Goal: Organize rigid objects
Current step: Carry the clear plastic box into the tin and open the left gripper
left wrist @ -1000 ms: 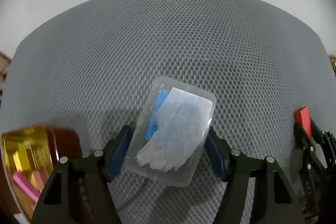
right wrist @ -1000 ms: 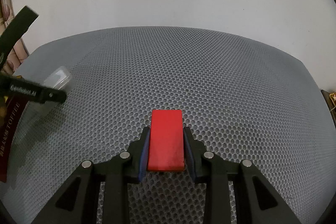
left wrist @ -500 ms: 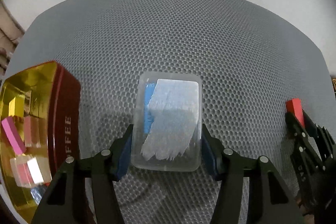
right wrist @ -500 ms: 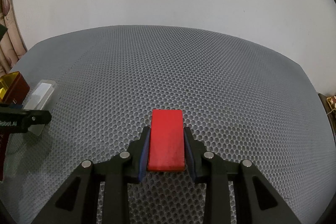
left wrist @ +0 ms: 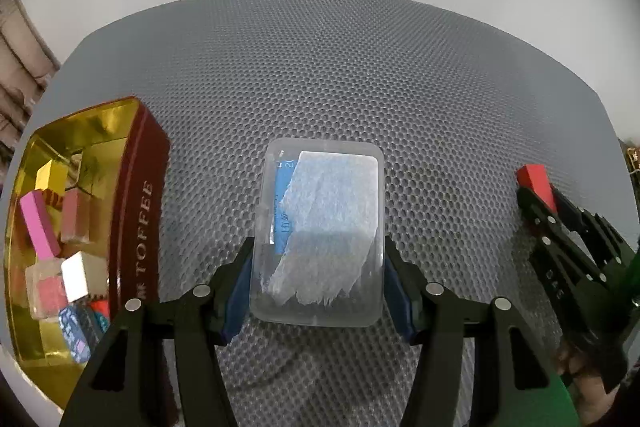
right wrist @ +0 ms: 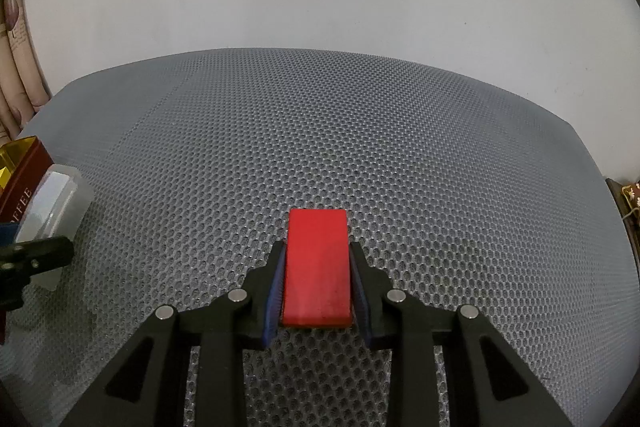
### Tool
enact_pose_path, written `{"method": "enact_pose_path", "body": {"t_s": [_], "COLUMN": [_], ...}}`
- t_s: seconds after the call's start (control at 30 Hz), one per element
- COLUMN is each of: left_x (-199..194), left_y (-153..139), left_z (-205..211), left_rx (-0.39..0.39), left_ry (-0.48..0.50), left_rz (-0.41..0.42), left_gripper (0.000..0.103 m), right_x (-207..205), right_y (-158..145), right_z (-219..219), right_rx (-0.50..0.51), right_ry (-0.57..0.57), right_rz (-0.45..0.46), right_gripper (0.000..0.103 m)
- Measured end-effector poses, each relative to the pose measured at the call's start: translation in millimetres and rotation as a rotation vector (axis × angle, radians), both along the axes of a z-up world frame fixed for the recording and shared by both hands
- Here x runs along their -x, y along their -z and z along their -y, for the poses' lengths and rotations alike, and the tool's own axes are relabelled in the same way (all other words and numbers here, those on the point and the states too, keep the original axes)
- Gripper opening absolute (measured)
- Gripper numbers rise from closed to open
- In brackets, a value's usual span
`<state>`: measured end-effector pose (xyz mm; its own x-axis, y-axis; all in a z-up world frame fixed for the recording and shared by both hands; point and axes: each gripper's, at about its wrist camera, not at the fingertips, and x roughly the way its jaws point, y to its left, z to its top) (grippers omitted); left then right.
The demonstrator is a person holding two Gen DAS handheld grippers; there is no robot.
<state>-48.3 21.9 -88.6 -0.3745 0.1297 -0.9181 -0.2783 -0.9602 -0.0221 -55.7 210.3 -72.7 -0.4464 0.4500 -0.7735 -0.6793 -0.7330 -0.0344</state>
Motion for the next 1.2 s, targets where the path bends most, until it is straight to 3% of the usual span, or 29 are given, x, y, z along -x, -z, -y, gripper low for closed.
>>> {"method": "enact_pose_path", "body": {"t_s": [0.1,0.17,0.53,0.73,1.07,1.2], "left_x": [-8.6,6.4,-4.7,24.6,34.7,44.6], "left_y": [-6.9,-10.3,-53.8,-56.5,-75.5,-65.8], "left_z": [-7.2,-12.6,13.3,52.9,126.0,157.5], "left_rx": [-0.019,-0.029,-0.066,-0.068,-0.024,-0.008], "left_ry": [-0.007,-0.008,-0.053,-0.107,-0.219,-0.258], "left_rz": [0.0,0.0,-0.053,-0.064,-0.09,-0.091], "left_gripper": [0.054,0.054,0.054,0.054,0.054,0.054], "right_x": [0.1,1.2,2.9,2.9,4.6,3.8], "right_y": [0.1,0.3,1.1,1.1,1.4,1.0], "right_z": [-0.1,0.4,0.6,0.7,1.5,1.3], "right_rx": [0.0,-0.001,0.0,0.001,0.0,0.0], "right_ry": [0.0,0.0,-0.001,0.0,0.0,-0.001], "right_rz": [0.0,0.001,0.0,-0.001,0.0,0.0], "right_gripper": [0.03,0.031,0.031,0.031,0.031,0.031]}}
